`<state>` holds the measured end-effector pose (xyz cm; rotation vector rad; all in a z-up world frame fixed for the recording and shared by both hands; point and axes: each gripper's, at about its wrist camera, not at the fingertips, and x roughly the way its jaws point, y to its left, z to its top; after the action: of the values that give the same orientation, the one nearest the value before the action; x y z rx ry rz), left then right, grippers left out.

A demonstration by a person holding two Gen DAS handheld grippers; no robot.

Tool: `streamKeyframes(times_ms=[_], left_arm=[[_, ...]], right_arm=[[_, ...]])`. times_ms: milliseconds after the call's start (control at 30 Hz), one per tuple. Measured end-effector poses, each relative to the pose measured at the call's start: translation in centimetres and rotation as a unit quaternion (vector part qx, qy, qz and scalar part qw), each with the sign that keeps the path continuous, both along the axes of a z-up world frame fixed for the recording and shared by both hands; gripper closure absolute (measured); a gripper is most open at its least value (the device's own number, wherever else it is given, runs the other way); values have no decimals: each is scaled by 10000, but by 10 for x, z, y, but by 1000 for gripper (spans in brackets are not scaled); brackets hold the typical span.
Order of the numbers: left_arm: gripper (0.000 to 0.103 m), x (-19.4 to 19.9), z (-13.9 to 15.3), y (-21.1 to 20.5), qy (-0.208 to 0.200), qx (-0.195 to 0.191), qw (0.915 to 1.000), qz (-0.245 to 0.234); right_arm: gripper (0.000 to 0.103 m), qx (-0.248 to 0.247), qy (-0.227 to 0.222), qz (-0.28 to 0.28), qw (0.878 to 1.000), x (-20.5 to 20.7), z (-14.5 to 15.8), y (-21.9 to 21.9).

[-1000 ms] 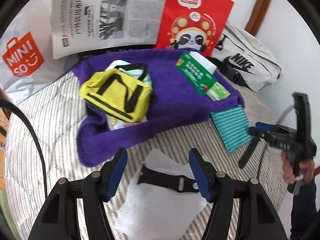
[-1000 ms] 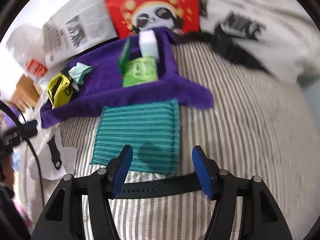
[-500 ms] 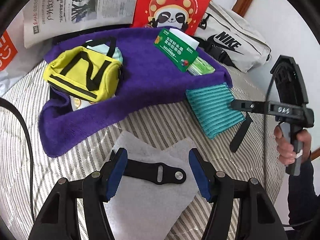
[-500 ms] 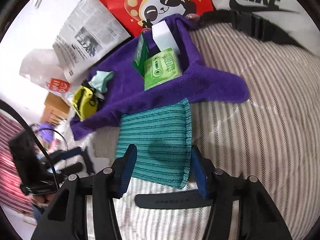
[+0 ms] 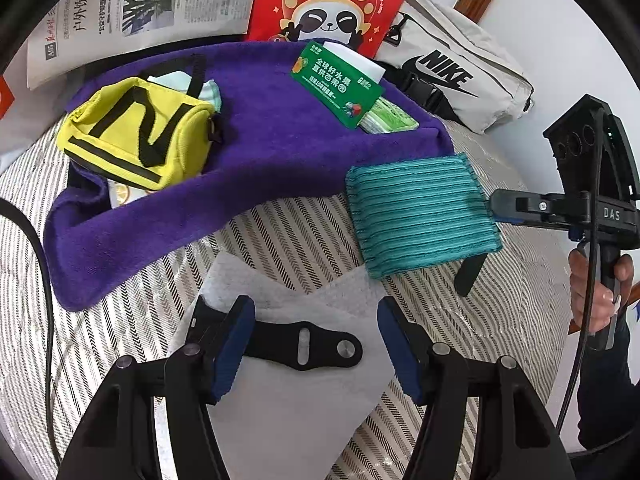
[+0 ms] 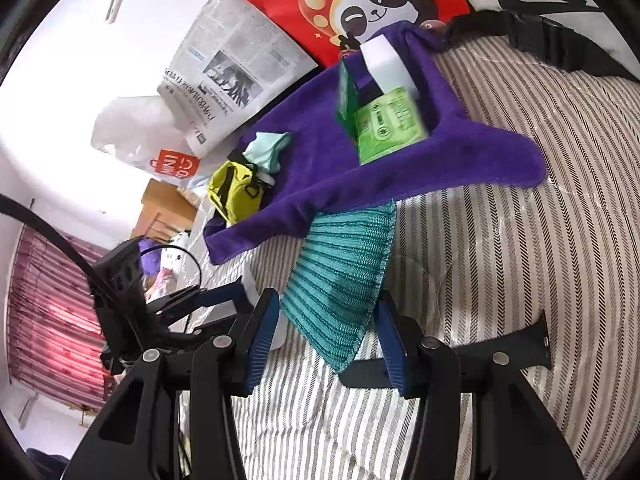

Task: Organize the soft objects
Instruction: 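Grasp the teal striped cloth edge with the right gripper and lift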

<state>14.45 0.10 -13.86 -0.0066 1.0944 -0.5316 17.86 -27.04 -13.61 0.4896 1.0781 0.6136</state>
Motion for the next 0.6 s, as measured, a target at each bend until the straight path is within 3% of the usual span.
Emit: streamKeyframes(times_ms=[133, 200, 300, 467, 600], left_arm=[[41, 0, 0, 0, 50, -207, 9998, -21], [41, 0, 0, -1, 54, -263, 9996, 1], [41, 1, 0, -5, 94, -434, 9990, -29], [41, 2, 0, -24, -4, -557, 9981, -259], [42, 5, -5, -41, -51, -441, 9980, -459]], right_arm=[[65, 262, 46, -85, 9996, 1, -1, -1], [65, 394, -42, -39, 9992, -2, 3, -2], [65, 183, 60, 22, 9998, -1, 1, 5], [75, 256, 116, 265, 9993, -10, 1, 9], [75, 229, 211, 130, 9994, -8, -2, 8]])
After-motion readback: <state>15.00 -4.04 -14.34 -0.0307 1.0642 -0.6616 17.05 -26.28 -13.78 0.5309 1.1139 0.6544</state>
